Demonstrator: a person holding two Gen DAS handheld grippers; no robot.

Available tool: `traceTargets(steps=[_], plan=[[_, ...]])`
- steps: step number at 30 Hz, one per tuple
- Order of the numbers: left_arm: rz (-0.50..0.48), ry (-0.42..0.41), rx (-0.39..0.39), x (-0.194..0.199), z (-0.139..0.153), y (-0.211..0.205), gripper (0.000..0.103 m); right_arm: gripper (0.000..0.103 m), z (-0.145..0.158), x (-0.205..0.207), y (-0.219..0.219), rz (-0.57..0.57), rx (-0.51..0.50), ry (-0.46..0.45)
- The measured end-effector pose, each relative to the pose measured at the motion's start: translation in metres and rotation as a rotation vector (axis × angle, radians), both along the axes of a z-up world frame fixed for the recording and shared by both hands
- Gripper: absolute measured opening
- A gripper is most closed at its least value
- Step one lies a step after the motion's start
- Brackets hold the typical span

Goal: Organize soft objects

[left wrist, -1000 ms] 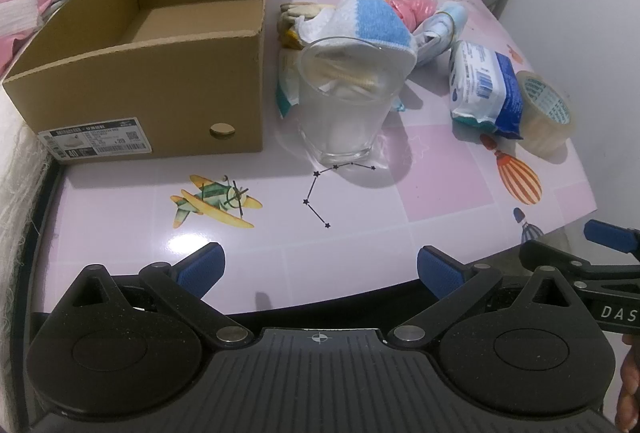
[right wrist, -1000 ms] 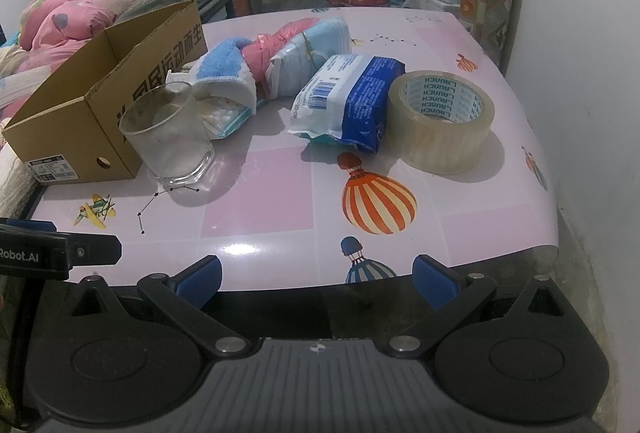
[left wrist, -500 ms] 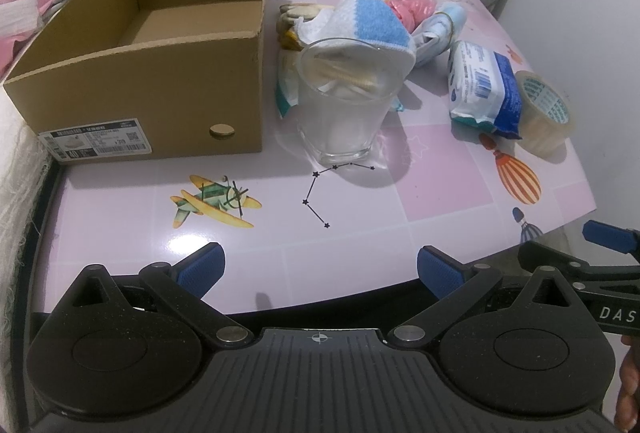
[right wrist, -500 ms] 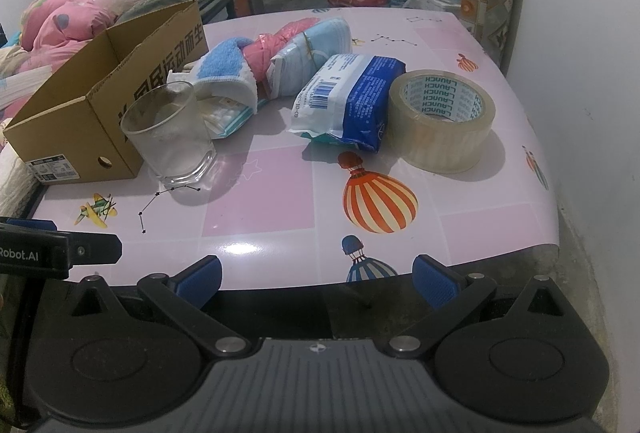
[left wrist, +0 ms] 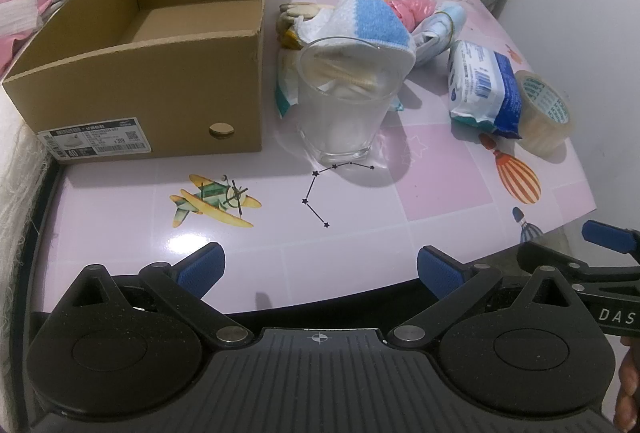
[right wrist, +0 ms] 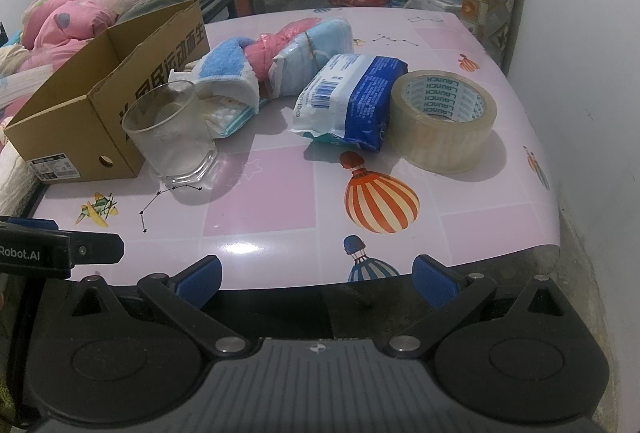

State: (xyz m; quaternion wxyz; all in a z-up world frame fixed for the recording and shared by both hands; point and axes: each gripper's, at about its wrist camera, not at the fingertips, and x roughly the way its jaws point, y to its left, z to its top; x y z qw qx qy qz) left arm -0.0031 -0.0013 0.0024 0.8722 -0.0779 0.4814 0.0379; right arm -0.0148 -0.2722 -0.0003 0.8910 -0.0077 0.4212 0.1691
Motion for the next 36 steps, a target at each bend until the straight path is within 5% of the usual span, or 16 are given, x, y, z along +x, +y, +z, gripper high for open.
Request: traceTargets(steps=[36], plan=[[-0.001,-0.002,-0.003,-0.0003,0.0004,0.0012,0.103,0.055,0.0011,-0.0027,0.0009,0.006,0.002,-0.006]])
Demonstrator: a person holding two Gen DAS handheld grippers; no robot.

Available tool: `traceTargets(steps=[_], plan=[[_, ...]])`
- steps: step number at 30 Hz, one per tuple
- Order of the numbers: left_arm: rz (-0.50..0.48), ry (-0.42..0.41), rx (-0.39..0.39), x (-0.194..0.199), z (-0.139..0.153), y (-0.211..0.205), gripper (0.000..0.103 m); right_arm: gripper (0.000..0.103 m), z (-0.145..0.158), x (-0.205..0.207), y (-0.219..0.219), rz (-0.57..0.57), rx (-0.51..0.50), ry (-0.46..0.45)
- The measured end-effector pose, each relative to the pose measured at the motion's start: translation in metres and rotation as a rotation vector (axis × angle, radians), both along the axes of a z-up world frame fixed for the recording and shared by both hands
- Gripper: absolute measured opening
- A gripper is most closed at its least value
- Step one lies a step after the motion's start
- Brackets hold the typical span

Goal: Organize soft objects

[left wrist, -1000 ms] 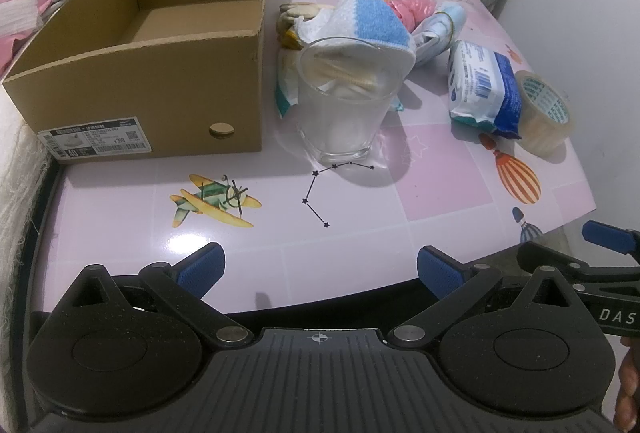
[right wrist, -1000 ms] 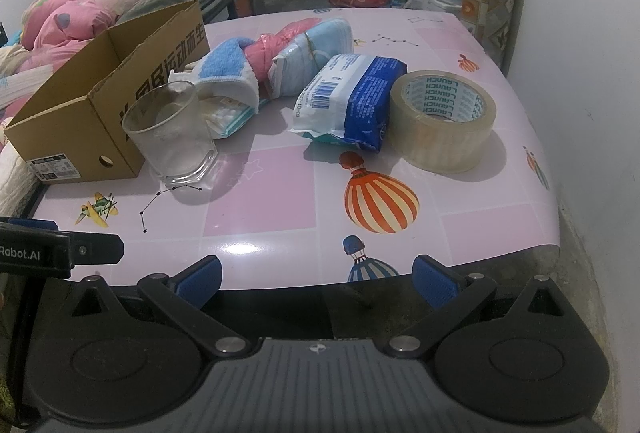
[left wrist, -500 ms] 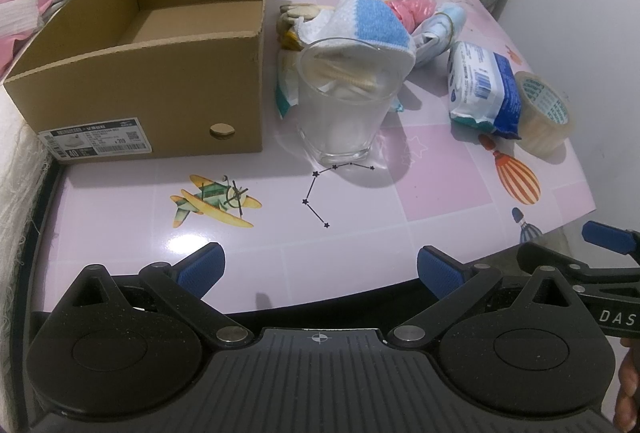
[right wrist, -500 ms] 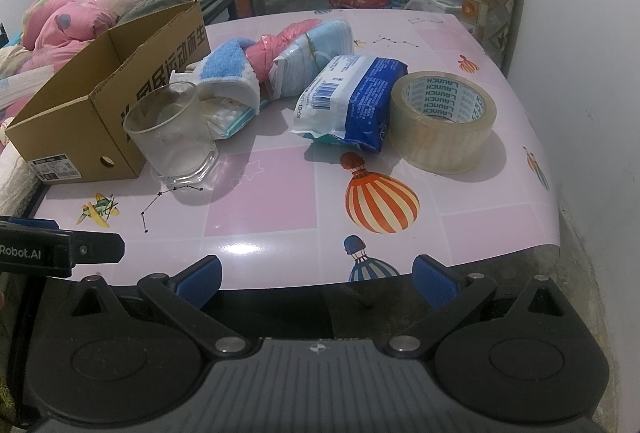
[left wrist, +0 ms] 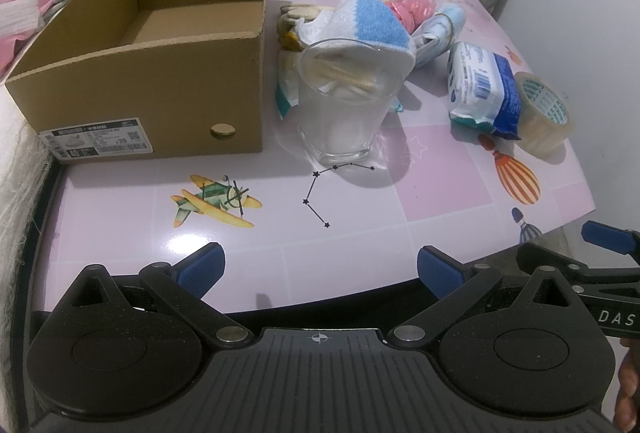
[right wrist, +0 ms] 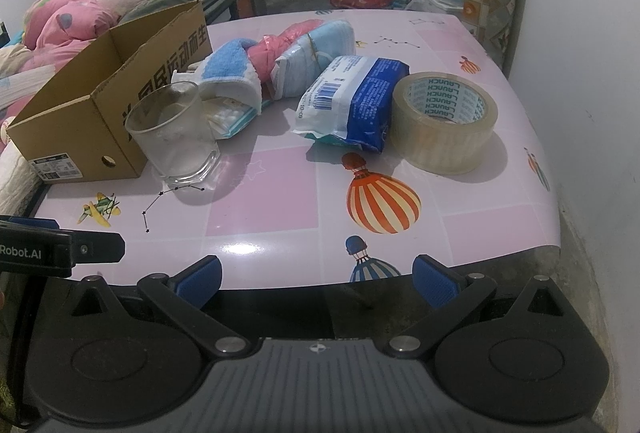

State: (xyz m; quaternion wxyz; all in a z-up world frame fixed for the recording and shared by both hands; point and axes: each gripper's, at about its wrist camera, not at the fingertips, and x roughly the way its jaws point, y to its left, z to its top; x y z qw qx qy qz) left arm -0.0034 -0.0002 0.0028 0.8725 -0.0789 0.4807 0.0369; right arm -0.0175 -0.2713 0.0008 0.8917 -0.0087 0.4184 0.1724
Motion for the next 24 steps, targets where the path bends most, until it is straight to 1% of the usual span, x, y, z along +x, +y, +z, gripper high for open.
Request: traceTargets(steps=[16,20,24], plan=[[0.003,-0.001,-0.005,-0.001,-0.001,0.003,0.103,0.055,-0.001,-0.001,0.001,0.006,0.000,-0.005],[-0.019,-0.048,0.002,-0.004,0.004,-0.002,0.103,0.055,0.002,-0.003,-0.006,0.006,0.028,-0.026],[-0.058,-0.125,0.015,-0.005,0.014,-0.008,0.103,0.055,0.014,-0.007,-0.018,0.009,0.065,-0.099]])
